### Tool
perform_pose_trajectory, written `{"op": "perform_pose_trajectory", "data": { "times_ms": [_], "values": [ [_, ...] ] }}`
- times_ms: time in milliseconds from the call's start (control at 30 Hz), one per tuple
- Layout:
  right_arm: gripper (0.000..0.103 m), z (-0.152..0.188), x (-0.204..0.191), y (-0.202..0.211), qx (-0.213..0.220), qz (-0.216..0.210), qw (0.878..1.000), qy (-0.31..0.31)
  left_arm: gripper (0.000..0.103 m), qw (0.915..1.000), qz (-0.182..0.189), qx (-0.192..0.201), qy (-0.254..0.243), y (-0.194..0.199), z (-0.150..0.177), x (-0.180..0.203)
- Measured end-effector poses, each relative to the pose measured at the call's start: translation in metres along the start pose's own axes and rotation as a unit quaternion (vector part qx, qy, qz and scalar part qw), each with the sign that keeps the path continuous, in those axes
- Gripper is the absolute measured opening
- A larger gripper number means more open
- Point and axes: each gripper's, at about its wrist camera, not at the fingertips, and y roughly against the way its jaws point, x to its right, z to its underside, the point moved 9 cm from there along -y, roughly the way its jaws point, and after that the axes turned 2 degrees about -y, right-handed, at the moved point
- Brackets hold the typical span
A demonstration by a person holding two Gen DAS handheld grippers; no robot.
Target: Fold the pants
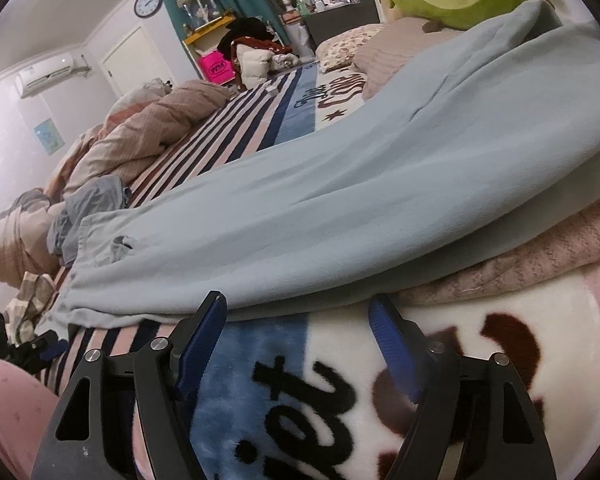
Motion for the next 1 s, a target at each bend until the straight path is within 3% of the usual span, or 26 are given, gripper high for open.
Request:
{"op": "perform_pose_trajectory", "data": {
  "times_ms": [167, 267, 333, 433, 533, 733, 1000],
  "values": [
    [0.071, 0.002, -0.006, 0.003, 0.001, -0.026, 1.000, -0.009, 0.077, 0.9992, -0.003, 0.029, 0.029, -0.017, -0.027, -0.007],
    [0.071, 0.004, -0.006, 0.006, 0.002, -0.031, 0.999, -0.011, 0.051, 0.9978, -0.034, 0.042, 0.037, -0.028, -0.038, -0.011],
    [0.071, 0.005, -0.005, 0.009, 0.004, -0.033, 0.999, -0.014, 0.022, 0.9972, -0.044, 0.042, 0.044, -0.032, -0.040, -0.013],
    [0.071, 0.005, -0.002, 0.015, 0.009, -0.039, 0.999, -0.021, 0.009, 0.9977, -0.039, 0.039, 0.039, -0.027, -0.038, -0.010],
    [0.071, 0.005, -0.001, 0.022, 0.017, -0.042, 0.999, -0.025, 0.003, 0.9970, -0.051, 0.053, 0.026, -0.009, -0.035, -0.009],
    [0.071, 0.006, 0.001, 0.036, 0.029, -0.053, 0.998, -0.030, 0.002, 0.9917, -0.093, 0.089, -0.004, 0.040, -0.030, -0.007],
    [0.071, 0.006, 0.018, 0.038, 0.026, -0.041, 0.998, -0.041, 0.002, 0.9919, -0.110, 0.063, 0.011, 0.040, -0.017, -0.024]
  ]
}}
